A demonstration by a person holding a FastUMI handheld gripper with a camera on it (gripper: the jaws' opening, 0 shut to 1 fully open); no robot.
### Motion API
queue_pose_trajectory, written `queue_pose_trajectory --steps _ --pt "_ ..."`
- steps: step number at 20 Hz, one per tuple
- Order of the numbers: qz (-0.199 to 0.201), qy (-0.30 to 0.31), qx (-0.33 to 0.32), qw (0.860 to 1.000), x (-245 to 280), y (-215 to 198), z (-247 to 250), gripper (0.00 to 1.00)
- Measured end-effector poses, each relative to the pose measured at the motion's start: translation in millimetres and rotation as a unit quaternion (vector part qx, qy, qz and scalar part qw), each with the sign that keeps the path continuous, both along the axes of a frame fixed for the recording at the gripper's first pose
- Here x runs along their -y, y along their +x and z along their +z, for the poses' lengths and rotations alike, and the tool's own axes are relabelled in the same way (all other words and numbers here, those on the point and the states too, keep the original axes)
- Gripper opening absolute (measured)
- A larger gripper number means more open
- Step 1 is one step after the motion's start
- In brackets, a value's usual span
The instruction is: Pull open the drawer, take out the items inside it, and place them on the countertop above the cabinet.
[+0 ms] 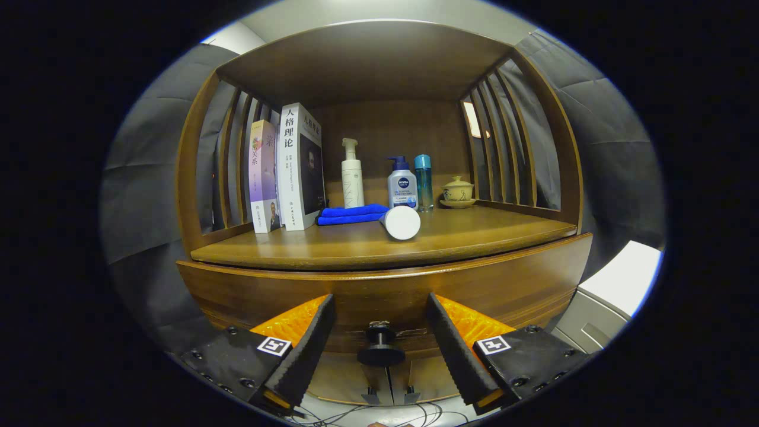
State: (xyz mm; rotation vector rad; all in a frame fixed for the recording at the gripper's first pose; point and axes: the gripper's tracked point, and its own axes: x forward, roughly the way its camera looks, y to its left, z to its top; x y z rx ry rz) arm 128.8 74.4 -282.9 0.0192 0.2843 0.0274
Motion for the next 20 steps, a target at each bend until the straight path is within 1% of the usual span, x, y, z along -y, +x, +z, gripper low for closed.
queue_pose_trajectory --steps 4,10,12,16,20 --pt "0.000 -0.007 -0.006 1.000 0 14 -1 0.98" --pt "0.001 -0.042 -0.002 0.999 7 10 4 0.97" --pt "-0.006 -0.050 0.017 0.999 15 2 23 0.97" --pt "-0.001 -0.027 0.062 0.998 17 -29 76 0.97" --pt "0.011 -0.021 0.096 0.995 25 -59 129 0.97"
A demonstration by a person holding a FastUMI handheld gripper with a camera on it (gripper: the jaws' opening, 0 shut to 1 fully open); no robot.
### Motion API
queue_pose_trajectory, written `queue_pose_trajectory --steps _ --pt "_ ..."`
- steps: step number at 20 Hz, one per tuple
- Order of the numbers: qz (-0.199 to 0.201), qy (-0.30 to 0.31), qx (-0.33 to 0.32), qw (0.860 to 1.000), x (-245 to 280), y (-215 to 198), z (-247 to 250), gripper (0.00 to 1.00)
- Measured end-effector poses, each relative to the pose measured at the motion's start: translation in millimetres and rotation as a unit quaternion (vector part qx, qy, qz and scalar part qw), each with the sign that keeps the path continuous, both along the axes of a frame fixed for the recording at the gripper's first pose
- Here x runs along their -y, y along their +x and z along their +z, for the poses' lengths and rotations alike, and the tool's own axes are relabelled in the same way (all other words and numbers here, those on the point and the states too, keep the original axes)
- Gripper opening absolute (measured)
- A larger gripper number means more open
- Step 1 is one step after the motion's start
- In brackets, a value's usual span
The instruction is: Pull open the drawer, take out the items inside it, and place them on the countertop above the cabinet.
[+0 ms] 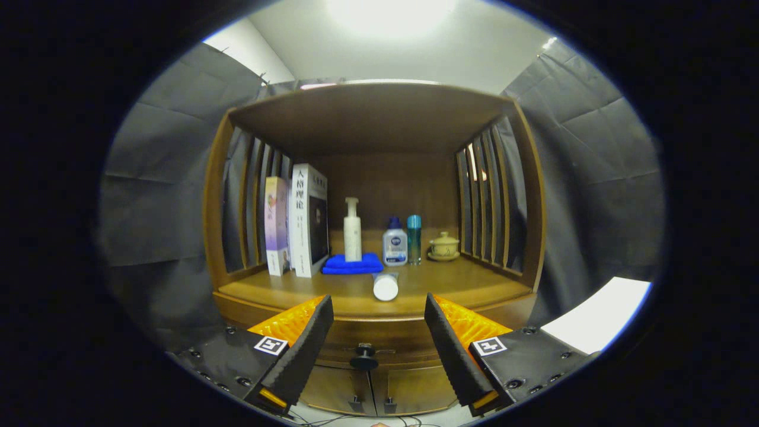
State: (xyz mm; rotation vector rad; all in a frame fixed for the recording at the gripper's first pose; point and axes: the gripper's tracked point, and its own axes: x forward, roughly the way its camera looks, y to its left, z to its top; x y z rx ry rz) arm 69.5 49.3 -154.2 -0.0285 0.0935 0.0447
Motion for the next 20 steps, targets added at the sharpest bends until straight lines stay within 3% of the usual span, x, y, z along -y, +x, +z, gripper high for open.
queue_pose_trajectory --steps 6,11,20 --pt "0.019 0.007 0.008 1.000 3 -40 48 0.97" --pt "0.004 -0.005 0.035 0.999 26 -79 83 0.96" --pt "0.002 0.022 0.061 0.998 47 -107 118 0.96"
